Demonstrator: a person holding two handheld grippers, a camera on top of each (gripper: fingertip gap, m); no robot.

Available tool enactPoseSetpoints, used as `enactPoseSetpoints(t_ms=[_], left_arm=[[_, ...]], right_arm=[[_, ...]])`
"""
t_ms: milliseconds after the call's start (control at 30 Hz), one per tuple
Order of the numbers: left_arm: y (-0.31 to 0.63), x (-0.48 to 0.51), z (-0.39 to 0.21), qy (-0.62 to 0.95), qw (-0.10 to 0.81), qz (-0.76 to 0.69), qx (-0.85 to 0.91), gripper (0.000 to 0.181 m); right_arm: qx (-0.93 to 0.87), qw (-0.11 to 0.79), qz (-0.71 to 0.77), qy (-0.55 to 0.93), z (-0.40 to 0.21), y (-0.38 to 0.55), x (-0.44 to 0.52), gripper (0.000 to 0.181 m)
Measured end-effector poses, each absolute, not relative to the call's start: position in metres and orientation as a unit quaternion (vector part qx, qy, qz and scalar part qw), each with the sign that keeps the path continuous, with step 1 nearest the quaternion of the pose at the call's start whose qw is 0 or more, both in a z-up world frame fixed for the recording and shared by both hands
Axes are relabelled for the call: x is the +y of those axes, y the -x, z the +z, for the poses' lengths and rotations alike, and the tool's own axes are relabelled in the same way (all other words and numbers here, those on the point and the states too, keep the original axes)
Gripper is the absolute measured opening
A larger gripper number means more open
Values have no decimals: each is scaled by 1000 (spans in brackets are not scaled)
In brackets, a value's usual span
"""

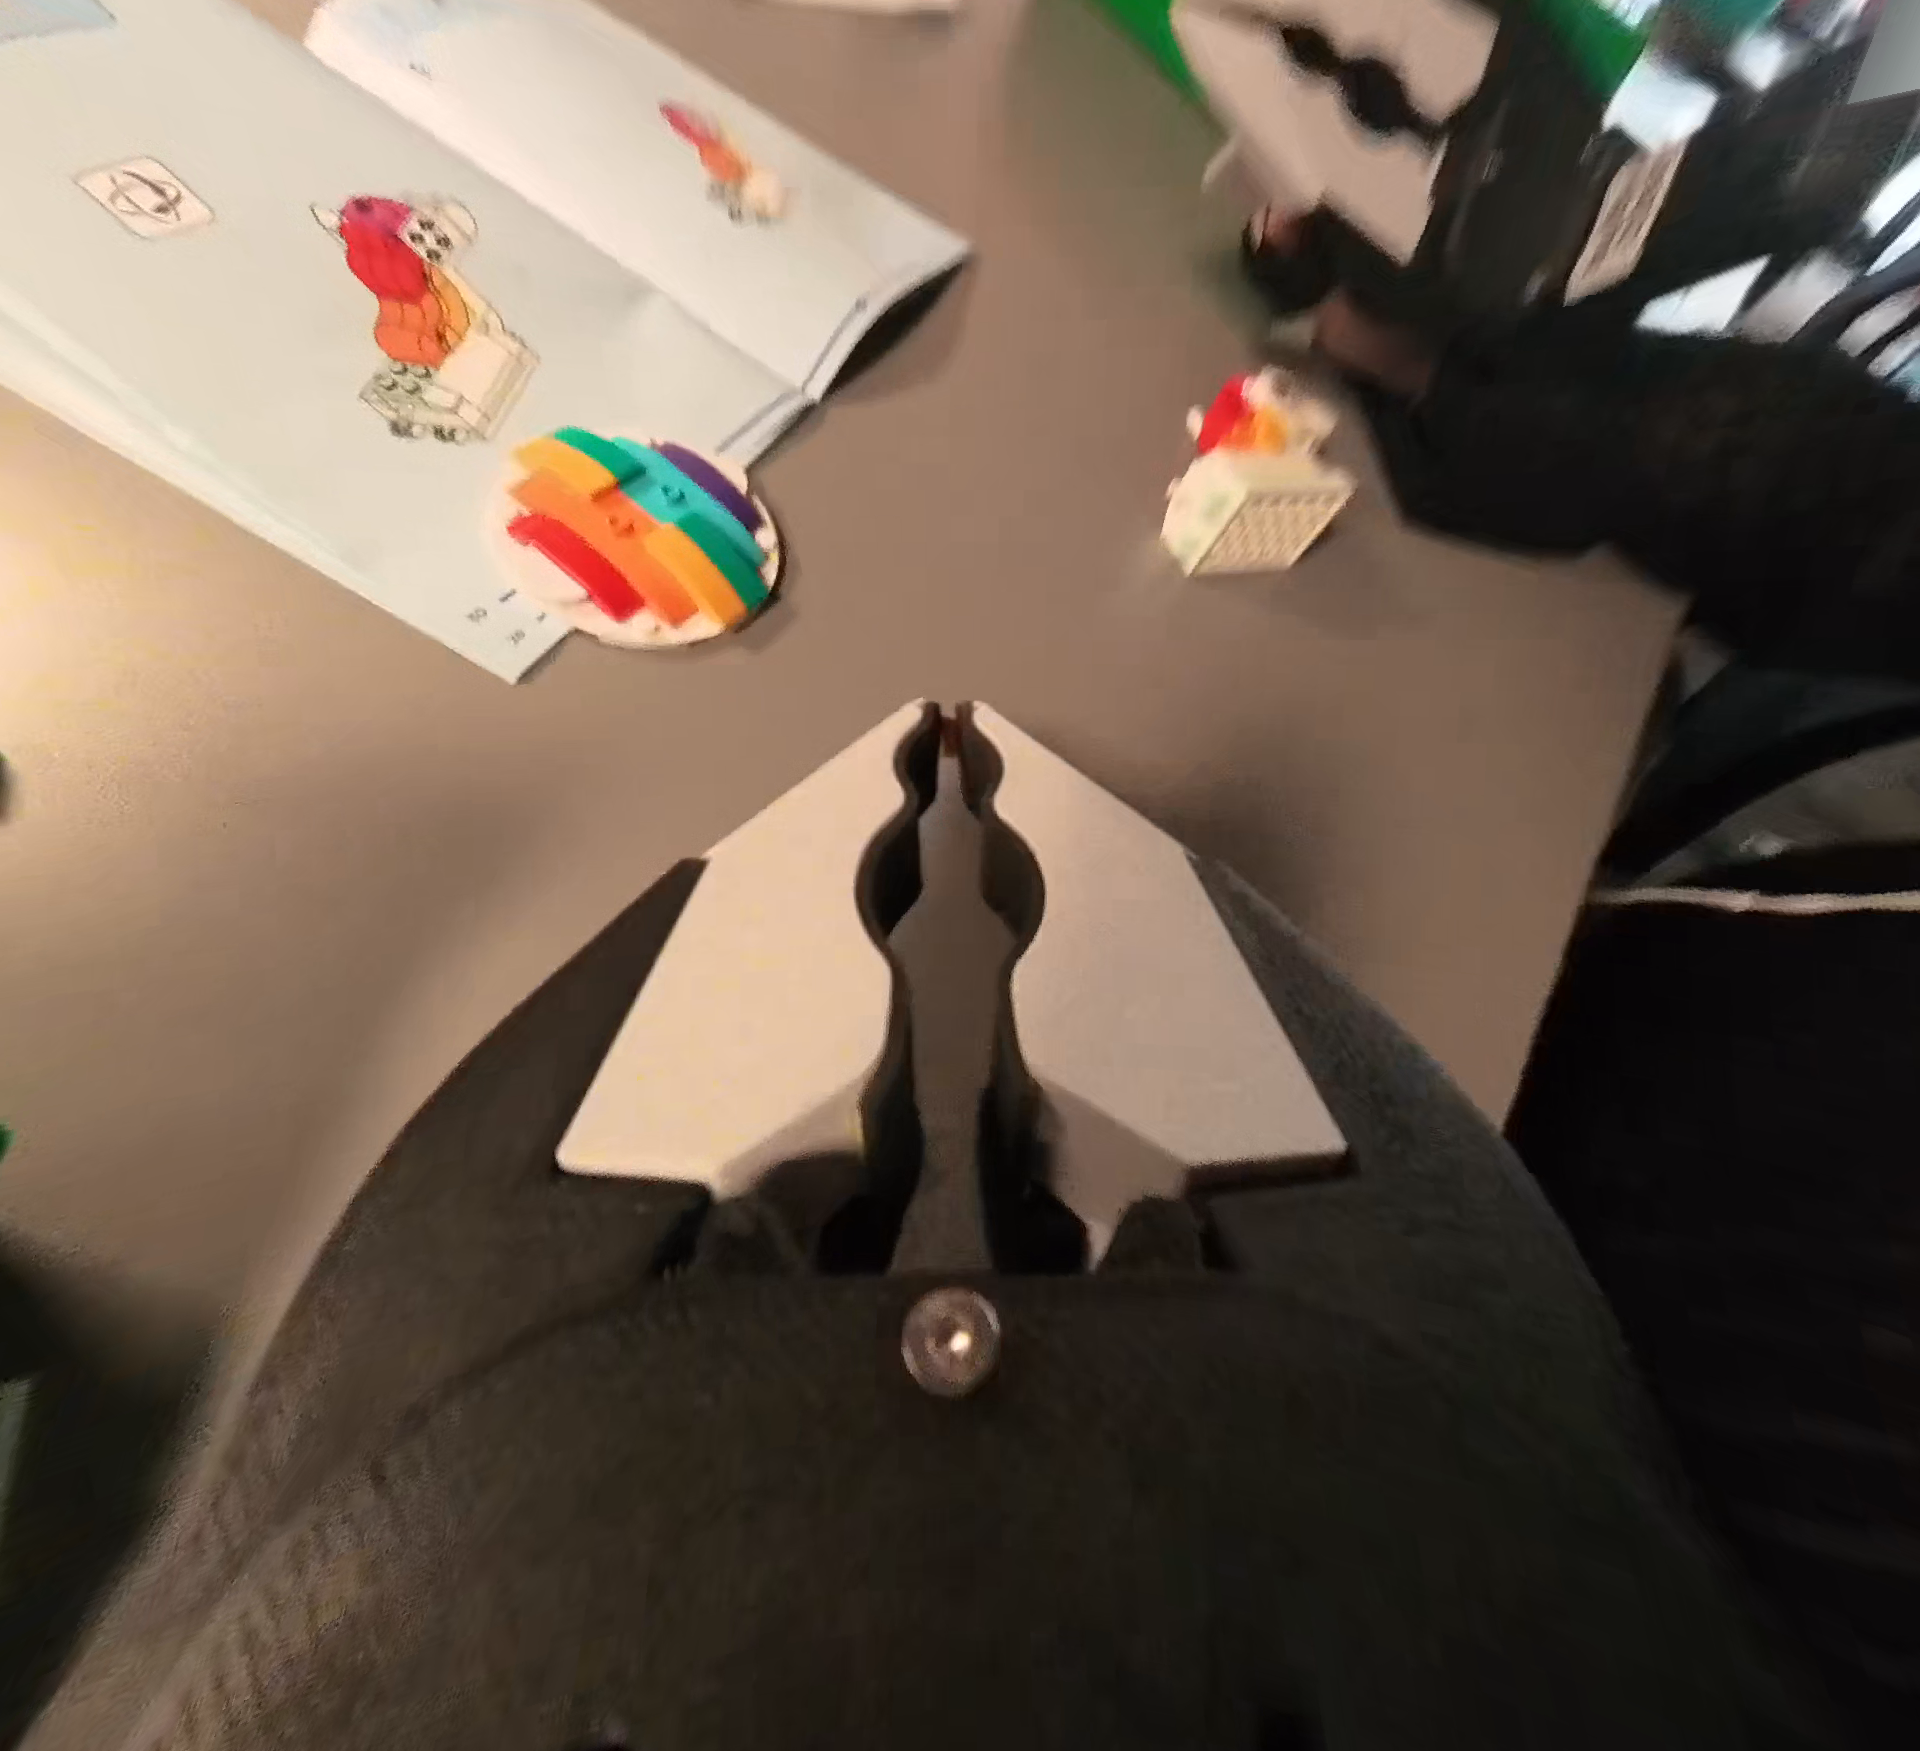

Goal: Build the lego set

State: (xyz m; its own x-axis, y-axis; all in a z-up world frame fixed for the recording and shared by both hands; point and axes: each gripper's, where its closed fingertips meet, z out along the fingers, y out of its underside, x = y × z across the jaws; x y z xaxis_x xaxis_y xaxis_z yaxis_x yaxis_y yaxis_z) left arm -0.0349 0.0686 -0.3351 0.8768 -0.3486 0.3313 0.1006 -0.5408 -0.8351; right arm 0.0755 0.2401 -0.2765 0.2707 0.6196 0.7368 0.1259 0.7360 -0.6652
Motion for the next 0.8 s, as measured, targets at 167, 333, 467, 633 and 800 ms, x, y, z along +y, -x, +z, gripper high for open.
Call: enactPoseSetpoints(t_ms=[167, 333, 467, 633, 800], left_arm=[[31, 72, -319, 822, 489, -290, 43, 2], [-1, 85, -254, 677, 553, -485, -22, 1], [-27, 99, -242, 601, 528, -598, -54, 1], [-53, 112, -250, 570, 494, -653, -73, 1], [-63, 118, -253, 562, 497, -657, -76, 2]], right_arm=[[-577, 734, 168, 316, -274, -77, 239, 0], [-610, 721, 239, 227, -256, -75, 178, 13], [-650, 681, 293, 169, -256, -73, 115, 32], [-636, 682, 305, 195, -253, -69, 108, 25], [-622, 667, 328, 246, -253, -64, 116, 23]])
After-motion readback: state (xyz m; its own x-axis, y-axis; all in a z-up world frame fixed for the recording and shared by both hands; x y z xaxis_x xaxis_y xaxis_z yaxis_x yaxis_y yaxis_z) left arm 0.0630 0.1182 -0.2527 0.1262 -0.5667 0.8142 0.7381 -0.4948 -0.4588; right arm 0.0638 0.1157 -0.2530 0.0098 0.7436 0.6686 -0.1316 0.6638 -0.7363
